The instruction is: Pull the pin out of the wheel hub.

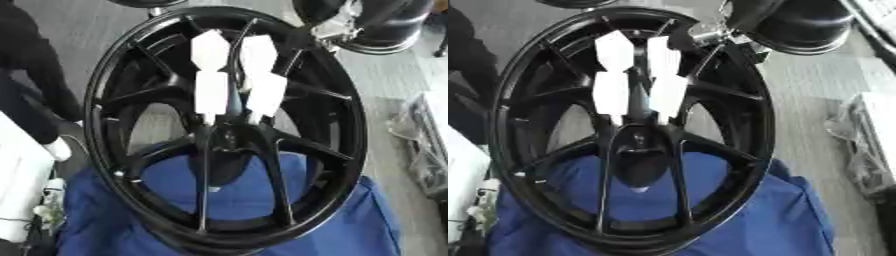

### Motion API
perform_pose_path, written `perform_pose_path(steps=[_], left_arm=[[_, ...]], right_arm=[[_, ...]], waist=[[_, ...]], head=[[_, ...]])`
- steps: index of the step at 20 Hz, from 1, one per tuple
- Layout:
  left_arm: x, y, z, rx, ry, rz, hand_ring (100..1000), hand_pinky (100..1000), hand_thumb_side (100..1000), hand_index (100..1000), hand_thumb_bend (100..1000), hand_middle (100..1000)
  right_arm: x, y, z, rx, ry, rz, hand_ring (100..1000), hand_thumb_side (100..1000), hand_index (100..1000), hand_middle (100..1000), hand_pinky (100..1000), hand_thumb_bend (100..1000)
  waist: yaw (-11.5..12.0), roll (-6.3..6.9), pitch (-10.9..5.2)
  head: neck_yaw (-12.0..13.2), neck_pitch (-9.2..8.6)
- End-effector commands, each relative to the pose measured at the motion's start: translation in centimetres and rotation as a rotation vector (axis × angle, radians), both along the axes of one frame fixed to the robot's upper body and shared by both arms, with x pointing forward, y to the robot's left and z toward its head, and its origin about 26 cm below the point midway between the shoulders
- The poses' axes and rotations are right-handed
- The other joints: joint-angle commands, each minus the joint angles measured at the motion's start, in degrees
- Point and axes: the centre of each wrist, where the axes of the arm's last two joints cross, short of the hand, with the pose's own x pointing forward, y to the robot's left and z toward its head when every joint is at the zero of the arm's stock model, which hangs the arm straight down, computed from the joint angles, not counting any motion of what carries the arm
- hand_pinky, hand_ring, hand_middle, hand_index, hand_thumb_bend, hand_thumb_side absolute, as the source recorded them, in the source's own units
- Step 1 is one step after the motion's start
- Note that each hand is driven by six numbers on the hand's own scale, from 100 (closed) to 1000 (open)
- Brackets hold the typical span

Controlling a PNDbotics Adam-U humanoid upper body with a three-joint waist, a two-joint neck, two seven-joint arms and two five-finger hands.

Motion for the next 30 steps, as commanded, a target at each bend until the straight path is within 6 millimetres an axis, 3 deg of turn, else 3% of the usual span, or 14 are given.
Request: perform_pose_path(steps=[1,12,30], left_arm=[[-0.1,0.2,1.1,0.022,-0.029,-0.003,794,728,787,711,305,751],[-0.2,0.3,1.0,0.021,-0.023,-0.003,796,729,794,709,300,751],[-0.3,0.3,0.9,0.027,-0.016,-0.005,790,730,801,706,293,751]], right_arm=[[0.5,0.0,0.5,-0.010,-0.014,-0.023,708,280,843,717,800,559],[2.2,0.1,0.4,-0.041,-0.025,-0.036,720,180,834,718,814,558],[3.1,1.4,1.1,-0.121,-0.024,-0.002,738,126,814,717,818,511]], waist=[[0.1,0.40,-0.72],[0.3,0.47,-0.21],[0.4,0.11,0.27]], head=[[-0.3,-1.19],[-1.0,-2.57],[-1.3,-0.40]])
